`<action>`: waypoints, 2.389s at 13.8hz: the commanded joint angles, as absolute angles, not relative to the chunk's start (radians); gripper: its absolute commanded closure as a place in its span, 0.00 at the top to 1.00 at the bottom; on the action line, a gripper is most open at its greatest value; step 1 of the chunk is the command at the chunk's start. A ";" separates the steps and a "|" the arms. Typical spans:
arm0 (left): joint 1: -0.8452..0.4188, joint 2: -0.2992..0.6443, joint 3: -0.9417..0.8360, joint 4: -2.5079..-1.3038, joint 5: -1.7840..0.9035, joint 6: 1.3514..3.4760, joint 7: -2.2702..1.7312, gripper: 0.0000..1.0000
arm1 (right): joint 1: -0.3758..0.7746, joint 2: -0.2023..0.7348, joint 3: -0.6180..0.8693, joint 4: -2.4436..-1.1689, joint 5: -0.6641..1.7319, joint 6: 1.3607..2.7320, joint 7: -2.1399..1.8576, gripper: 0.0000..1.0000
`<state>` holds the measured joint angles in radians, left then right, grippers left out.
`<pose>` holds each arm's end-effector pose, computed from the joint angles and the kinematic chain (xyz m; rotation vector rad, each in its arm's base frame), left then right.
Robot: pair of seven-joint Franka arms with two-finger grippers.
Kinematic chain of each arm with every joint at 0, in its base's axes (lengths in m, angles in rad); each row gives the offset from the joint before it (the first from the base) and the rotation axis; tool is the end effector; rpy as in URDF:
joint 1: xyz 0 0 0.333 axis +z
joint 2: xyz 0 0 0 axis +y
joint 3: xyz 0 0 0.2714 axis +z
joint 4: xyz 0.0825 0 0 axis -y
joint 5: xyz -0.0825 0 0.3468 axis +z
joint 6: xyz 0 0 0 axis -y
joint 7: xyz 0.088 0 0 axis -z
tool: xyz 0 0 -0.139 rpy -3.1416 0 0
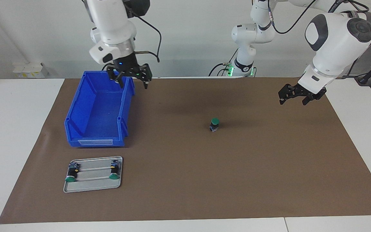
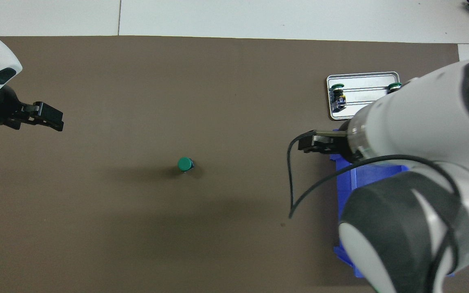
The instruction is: Place and press button with both arms
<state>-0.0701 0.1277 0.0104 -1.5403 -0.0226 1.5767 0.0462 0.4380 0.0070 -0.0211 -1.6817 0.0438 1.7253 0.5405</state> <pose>0.5434 -0.0359 0.4937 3.1134 -0.1632 -0.1426 0.4838 0.2202 0.5094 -3.0798 0.1998 -0.0194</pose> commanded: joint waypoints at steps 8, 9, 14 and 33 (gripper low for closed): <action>-0.038 0.061 0.018 -1.578 0.000 1.605 0.043 1.00 | 0.739 0.391 -0.021 -1.599 -0.041 2.207 0.816 1.00; -0.043 0.058 0.017 -1.582 0.017 1.609 0.043 1.00 | 0.759 0.438 -0.021 -1.580 -0.061 2.230 0.816 1.00; -0.044 0.037 0.017 -1.630 0.026 1.647 0.044 1.00 | 0.804 0.580 -0.020 -1.529 -0.147 2.358 0.770 1.00; -0.040 0.023 0.015 -1.652 0.065 1.680 0.064 1.00 | 0.671 0.445 -0.029 -1.522 -0.144 2.249 0.726 0.00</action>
